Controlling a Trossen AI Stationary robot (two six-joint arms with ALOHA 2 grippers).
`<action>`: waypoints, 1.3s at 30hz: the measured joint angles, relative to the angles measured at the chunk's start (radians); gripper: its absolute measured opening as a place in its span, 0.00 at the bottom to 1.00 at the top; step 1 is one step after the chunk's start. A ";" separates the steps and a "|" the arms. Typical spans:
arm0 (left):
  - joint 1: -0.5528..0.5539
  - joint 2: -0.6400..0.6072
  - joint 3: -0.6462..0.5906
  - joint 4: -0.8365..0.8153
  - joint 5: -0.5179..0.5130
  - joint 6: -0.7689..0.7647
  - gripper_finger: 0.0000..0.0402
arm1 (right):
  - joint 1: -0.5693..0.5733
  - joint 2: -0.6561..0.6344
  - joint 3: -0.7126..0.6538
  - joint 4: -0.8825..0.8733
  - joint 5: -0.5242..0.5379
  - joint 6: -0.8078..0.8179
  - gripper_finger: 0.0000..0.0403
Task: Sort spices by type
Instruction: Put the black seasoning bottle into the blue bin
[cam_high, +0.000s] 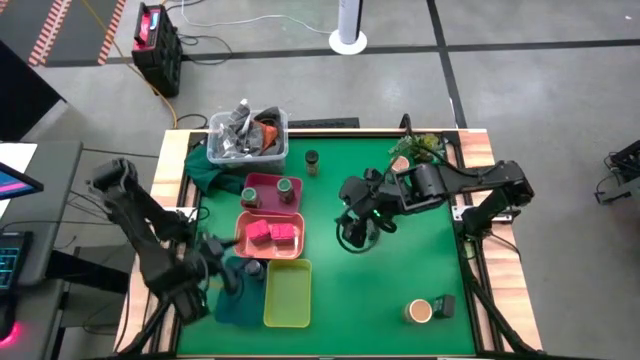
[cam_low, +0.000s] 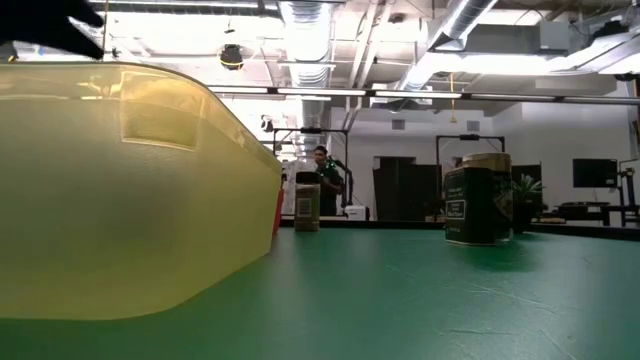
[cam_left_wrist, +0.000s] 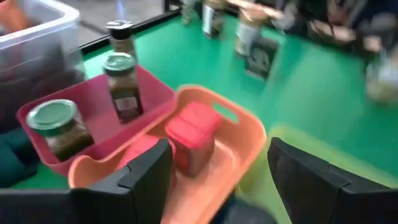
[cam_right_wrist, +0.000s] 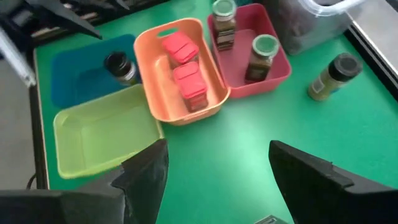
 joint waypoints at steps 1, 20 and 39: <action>0.021 -0.040 0.000 -0.007 0.010 -0.010 0.62 | -0.014 0.006 0.000 0.006 -0.008 -0.001 0.75; 0.277 -0.646 0.000 0.085 0.287 0.547 0.57 | -0.415 0.337 0.000 0.401 -0.164 -0.181 0.87; 0.290 -0.738 0.001 0.135 0.385 0.739 0.57 | -0.532 0.430 -0.002 0.455 -0.112 -0.245 0.99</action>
